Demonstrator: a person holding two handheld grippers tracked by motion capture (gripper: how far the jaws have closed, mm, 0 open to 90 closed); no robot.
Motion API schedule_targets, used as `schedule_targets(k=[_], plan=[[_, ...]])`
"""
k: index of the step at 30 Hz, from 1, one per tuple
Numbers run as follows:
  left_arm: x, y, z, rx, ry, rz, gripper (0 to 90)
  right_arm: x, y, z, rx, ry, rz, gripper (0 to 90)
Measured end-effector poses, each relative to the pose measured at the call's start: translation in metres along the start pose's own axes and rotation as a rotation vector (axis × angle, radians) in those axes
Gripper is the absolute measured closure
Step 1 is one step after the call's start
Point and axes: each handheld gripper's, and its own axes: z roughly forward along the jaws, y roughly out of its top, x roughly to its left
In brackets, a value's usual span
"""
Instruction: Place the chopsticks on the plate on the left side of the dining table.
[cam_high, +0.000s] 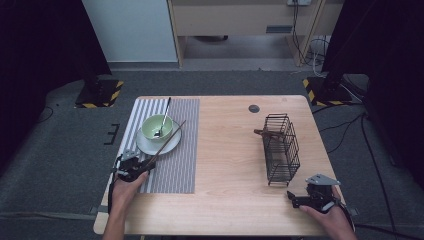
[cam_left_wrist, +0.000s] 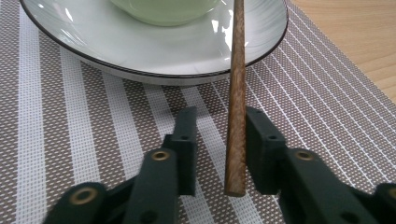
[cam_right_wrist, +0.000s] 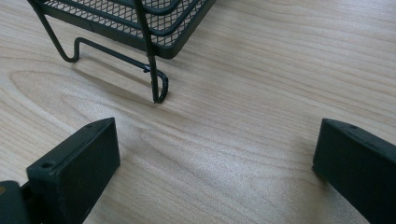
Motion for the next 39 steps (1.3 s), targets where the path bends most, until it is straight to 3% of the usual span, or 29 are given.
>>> schedule_targets(k=[9, 14, 20, 23, 30, 34, 35, 36, 39], plan=[[-0.003, -0.001, -0.010, -0.022, 0.026, 0.023, 57.8, 0.001, 0.000, 0.000, 0.002, 0.006, -0.001, 0.6], [-0.005, 0.000, -0.027, -0.062, 0.050, 0.045, 52.8, 0.001, 0.000, 0.000, 0.003, 0.007, -0.003, 0.6], [-0.011, 0.011, -0.040, -0.136, 0.025, 0.036, 51.0, 0.001, 0.000, 0.000, 0.003, 0.007, -0.002, 0.6], [-0.024, 0.021, -0.040, -0.149, 0.001, 0.072, 48.9, 0.001, 0.000, 0.000, 0.002, 0.006, -0.002, 0.6], [-0.073, 0.048, -0.028, -0.146, -0.113, 0.166, 44.6, 0.001, 0.000, 0.000, 0.003, 0.006, -0.002, 0.6], [-0.103, 0.065, -0.015, -0.134, -0.192, 0.197, 43.3, 0.001, 0.000, 0.000, 0.003, 0.007, -0.002, 0.6], [-0.103, 0.065, -0.015, -0.134, -0.192, 0.197, 43.2, 0.001, 0.000, 0.000, 0.003, 0.007, -0.002, 0.6], [-0.114, 0.071, -0.010, -0.121, -0.209, 0.218, 43.2, 0.001, 0.000, 0.000, 0.003, 0.006, -0.002, 0.6], [-0.127, 0.080, -0.002, -0.103, -0.216, 0.248, 42.3, 0.001, 0.000, 0.000, 0.003, 0.007, -0.002, 0.6]])
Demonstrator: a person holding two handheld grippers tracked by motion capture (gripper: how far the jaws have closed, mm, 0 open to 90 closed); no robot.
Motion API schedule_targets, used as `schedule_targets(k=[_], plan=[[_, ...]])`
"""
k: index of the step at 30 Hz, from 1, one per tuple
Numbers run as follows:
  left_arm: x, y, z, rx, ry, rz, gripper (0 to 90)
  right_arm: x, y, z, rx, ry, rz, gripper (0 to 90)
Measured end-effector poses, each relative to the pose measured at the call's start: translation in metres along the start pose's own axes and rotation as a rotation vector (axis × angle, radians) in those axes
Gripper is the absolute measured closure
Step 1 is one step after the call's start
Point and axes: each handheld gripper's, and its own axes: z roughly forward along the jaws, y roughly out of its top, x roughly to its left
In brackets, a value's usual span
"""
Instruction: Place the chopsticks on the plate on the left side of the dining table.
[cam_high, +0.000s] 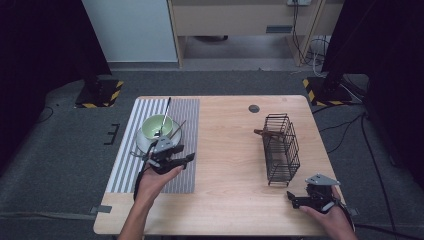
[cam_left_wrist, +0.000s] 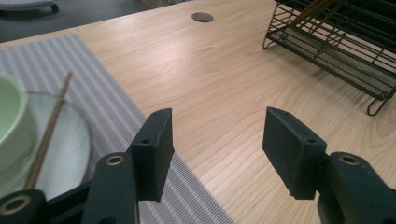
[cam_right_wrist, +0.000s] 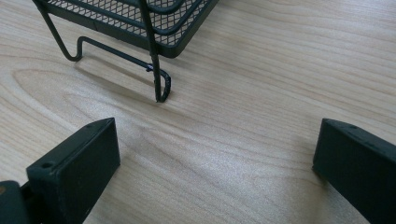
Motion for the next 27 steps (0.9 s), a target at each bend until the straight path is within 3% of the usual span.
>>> schedule_targets(k=[11, 27], plan=[[-0.038, 0.052, 0.038, 0.014, -0.069, 0.091, 39.1, 0.000, 0.000, 0.000, 0.000, 0.000, 0.000, 0.6], [-0.065, 0.087, 0.066, -0.036, -0.158, 0.106, 40.4, 0.000, 0.000, 0.000, 0.000, 0.000, 0.000, 0.6]])
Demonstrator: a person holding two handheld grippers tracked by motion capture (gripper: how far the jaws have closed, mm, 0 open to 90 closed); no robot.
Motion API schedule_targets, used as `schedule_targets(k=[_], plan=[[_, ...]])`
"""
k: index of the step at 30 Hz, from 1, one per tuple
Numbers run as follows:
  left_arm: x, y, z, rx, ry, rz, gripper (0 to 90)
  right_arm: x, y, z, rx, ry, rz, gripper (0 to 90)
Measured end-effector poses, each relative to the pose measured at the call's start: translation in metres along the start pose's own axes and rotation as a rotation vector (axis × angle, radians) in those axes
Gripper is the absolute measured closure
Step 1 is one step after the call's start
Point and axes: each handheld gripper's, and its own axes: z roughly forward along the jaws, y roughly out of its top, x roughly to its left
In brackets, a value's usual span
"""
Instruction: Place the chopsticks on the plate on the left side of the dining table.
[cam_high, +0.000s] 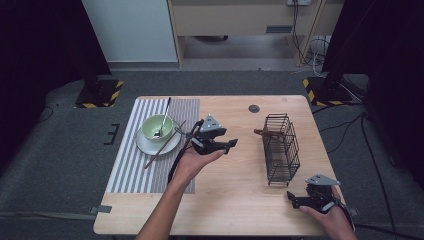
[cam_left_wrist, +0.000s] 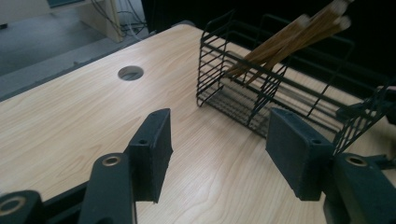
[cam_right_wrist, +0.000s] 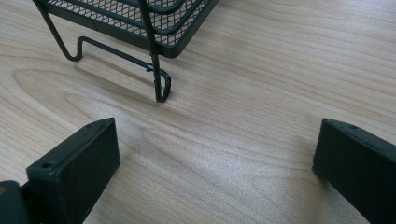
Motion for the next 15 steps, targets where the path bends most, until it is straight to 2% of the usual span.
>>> schedule_targets(k=[8, 15], plan=[[-0.012, 0.009, 0.016, -0.001, -0.039, 0.023, 44.0, 0.000, 0.000, 0.000, 0.000, 0.000, 0.000, 0.6], [-0.019, 0.019, 0.029, 0.003, -0.054, 0.043, 45.3, 0.000, 0.000, 0.000, 0.000, 0.000, 0.000, 0.6]])
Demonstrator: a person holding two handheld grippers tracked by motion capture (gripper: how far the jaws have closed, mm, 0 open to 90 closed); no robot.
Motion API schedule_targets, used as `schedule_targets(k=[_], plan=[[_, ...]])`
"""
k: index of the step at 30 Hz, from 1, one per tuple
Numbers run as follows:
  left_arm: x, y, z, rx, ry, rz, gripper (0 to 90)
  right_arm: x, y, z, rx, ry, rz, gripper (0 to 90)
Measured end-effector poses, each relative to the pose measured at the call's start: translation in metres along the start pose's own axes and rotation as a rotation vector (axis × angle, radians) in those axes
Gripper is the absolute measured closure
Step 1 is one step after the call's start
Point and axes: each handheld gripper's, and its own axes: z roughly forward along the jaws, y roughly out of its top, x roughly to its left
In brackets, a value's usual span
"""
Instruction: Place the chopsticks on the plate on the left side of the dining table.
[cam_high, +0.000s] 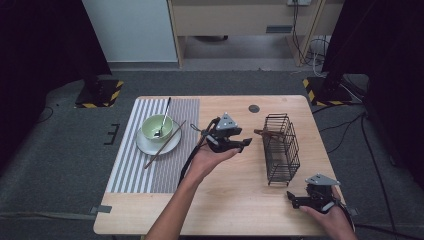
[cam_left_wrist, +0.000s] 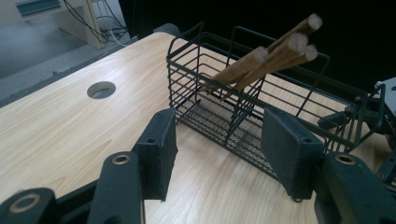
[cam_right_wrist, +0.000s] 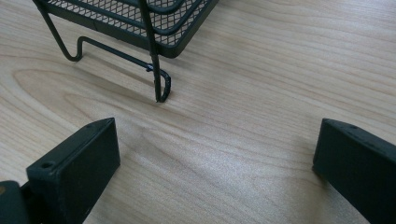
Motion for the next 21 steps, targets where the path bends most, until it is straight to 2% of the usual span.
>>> schedule_targets(k=[9, 21], plan=[[0.000, 0.007, 0.008, -0.020, -0.009, 0.008, 48.4, 0.000, 0.000, 0.000, 0.000, 0.000, 0.000, 0.6], [0.000, 0.013, 0.007, -0.044, -0.005, 0.017, 48.8, 0.000, 0.000, 0.000, -0.001, 0.000, -0.001, 0.6]])
